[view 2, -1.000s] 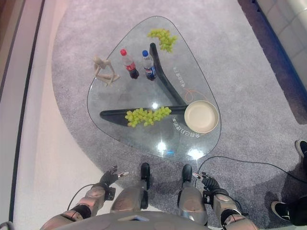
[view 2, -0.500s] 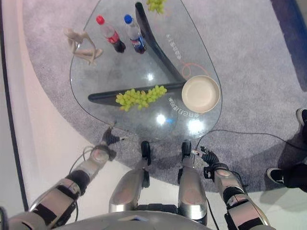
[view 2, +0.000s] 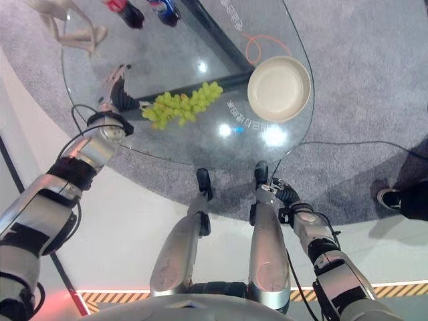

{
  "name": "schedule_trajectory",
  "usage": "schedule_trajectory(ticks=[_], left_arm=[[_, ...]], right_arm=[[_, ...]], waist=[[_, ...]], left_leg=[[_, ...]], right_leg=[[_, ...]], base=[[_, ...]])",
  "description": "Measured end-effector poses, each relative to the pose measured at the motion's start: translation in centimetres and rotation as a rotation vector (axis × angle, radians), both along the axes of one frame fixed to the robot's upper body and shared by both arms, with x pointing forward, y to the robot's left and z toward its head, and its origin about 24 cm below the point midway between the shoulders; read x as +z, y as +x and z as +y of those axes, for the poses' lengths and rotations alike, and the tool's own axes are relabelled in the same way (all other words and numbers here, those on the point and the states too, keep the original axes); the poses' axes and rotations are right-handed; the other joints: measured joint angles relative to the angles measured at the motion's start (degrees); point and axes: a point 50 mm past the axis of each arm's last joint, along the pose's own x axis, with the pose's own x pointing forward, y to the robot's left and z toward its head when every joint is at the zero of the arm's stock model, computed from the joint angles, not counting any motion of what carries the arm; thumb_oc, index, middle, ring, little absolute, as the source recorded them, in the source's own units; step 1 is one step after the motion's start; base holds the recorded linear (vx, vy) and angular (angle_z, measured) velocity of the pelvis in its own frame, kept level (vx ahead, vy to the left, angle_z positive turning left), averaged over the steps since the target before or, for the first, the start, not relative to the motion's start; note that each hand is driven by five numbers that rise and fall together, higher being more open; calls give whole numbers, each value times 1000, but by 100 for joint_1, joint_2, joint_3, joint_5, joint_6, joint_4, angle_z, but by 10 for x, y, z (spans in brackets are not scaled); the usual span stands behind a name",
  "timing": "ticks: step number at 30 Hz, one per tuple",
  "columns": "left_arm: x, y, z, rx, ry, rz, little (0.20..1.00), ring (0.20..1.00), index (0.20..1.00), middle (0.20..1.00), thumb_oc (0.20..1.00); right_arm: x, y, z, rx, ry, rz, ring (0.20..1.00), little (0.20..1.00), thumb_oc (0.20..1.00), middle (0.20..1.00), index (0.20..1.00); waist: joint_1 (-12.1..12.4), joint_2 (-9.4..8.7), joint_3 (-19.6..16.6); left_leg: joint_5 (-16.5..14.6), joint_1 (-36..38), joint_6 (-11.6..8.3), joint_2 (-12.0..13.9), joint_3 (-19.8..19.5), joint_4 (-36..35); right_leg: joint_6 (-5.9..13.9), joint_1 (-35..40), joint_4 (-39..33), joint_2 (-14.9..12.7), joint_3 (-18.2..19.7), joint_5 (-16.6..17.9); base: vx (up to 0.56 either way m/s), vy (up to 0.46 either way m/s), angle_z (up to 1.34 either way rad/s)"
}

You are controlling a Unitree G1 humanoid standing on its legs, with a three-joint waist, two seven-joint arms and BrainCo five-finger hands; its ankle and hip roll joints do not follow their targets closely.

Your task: Pick up fruits into the plate

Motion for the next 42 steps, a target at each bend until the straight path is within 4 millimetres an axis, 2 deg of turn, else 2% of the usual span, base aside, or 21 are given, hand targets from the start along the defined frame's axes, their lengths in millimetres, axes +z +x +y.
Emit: schedule_trajectory(ticks=[3,4,9,13,20,21,23,27,28,29,34,36,42], left_arm=[[5,3,5,71,100,7,1000,1000,1000,1000,1000],[12,5,10,112,121,-3,1000,1000,1000,1000,1000],[33,11,10,153,172,-30,1000,1000,1000,1000,1000],[50,16,-1,145,190,-18,1000,1000,1000,1000,1000],[73,17,-1,255,295,-43,1000,1000,1000,1000,1000],[80,17,1,292,343,-53,1000,1000,1000,1000,1000],[91,16,4,339,373,-61,1000,1000,1000,1000,1000],[98,16,8,395,399,-34,1000,1000,1000,1000,1000],[97,16,9,403,404,-27,363,363,363,363,363],[96,16,10,407,408,-22,200,200,200,200,200],[103,17,5,420,429,-18,200,200,200,200,200],[108,15,6,427,445,-44,200,200,200,200,200],[109,15,6,426,455,-53,200,200,200,200,200]], right_arm=[[10,7,6,5,39,-61,1000,1000,1000,1000,1000],[16,12,10,15,52,-93,1000,1000,1000,1000,1000],[30,21,22,22,106,-165,1000,1000,1000,1000,1000],[43,28,29,17,172,-236,1000,1000,1000,1000,1000],[59,34,40,-1,309,-310,1000,1000,1000,1000,1000],[60,34,42,-2,336,-318,1000,1000,1000,1000,1000],[62,35,45,2,363,-327,1000,1000,1000,1000,1000],[61,34,48,-4,412,-324,1000,1000,1000,1000,1000],[61,34,51,-6,426,-322,1000,1000,1000,1000,1000],[60,34,52,-6,433,-323,1000,1000,1000,1000,1000],[61,34,57,-6,460,-329,1000,1000,1000,1000,1000],[62,34,57,-7,467,-333,1000,1000,1000,1000,1000],[63,35,58,-6,469,-335,1000,1000,1000,1000,1000]], waist=[[-205,-39,-5],[-271,-63,-1],[-500,-173,45],[-577,-255,44],[-678,-401,13],[-674,-503,-42],[-695,-574,-82],[-736,-769,-232],[-740,-828,-301],[-737,-861,-334],[-709,-917,-418],[-694,-917,-418],[-650,-916,-417]], left_leg=[[57,-580,27,-1,73,145],[59,-838,29,-2,101,219],[118,-1412,18,58,177,383],[117,-1725,17,95,209,481],[41,-2143,19,91,242,767],[-12,-2248,-21,83,294,796],[-21,-2375,-12,87,310,859],[-26,-2504,-13,83,316,885],[-28,-2544,-14,89,314,888],[-28,-2560,-15,92,312,888],[-27,-2638,-15,77,313,886],[-27,-2644,-15,77,326,869],[-28,-2594,-44,85,287,869]], right_leg=[[8,-725,335,13,142,-6],[17,-1010,421,21,202,-12],[-55,-1623,556,101,317,46],[-112,-1951,619,146,388,90],[-96,-2328,747,146,476,96],[-95,-2470,759,152,558,96],[-50,-2562,746,159,595,126],[-27,-2702,723,171,646,141],[-34,-2737,700,188,667,136],[-31,-2750,682,201,680,138],[-3,-2783,589,211,735,157],[77,-2767,530,209,740,216],[30,-2711,537,208,689,258]], base=[[-44,-43,-11],[-17,-27,-13],[-25,-39,-9],[-15,-29,-6],[-7,-9,-2],[-10,-1,-7],[-15,-3,-7],[-11,0,-3],[-22,-1,-8],[-14,-1,-5],[-21,12,-3],[-15,5,-5],[-6,0,0]])
